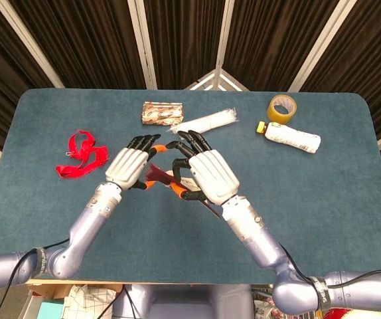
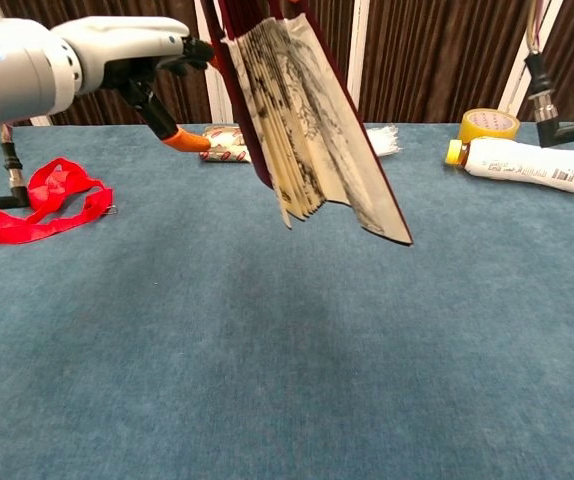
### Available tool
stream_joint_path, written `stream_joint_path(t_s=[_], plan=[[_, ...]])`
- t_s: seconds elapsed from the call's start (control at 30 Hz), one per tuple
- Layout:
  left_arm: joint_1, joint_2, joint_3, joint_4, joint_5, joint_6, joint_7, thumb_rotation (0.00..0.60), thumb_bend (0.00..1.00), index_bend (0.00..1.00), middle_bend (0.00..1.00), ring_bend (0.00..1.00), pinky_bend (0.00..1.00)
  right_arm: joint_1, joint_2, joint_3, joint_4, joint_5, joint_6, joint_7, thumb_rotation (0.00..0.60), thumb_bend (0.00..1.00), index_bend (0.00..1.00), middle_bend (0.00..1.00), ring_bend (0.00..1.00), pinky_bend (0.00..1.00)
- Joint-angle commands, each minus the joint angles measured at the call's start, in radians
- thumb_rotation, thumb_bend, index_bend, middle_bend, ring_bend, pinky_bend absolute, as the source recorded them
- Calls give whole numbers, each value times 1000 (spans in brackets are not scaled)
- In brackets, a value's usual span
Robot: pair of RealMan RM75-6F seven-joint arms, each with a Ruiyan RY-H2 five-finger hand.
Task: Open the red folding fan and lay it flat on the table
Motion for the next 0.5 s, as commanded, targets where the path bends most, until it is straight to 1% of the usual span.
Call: stream_joint_path(t_s=[0.03, 0.17, 0.4, 0.43, 0.47, 0.5], plan=[[-10, -4, 5, -7, -7, -9, -6, 600, 425, 238, 12, 0, 0, 2, 2, -4, -1, 1, 6, 8, 600, 442, 774, 245, 73, 0], [-29, -7, 18, -21, -30, -22, -8, 600, 427, 289, 18, 0, 0, 5, 7, -10, -3, 5, 16, 18, 600, 442, 774, 246, 73, 0], [-57, -48, 43, -20, -52, 0, 3, 600, 441, 360, 37, 0, 0, 17, 11, -21, -16, 6, 30, 23, 600, 442, 774, 246, 73, 0], [-60, -58, 46, -19, -52, 6, 4, 600, 445, 378, 41, 0, 0, 19, 11, -22, -17, 5, 32, 24, 600, 442, 774, 246, 73, 0], [-64, -68, 51, -20, -49, 10, 5, 600, 453, 423, 51, 0, 0, 20, 11, -24, -19, 5, 33, 24, 600, 442, 775, 246, 73, 0], [-66, -79, 54, -16, -43, 22, 10, 600, 463, 492, 70, 0, 0, 21, 12, -25, -22, 5, 35, 24, 600, 442, 775, 246, 73, 0]])
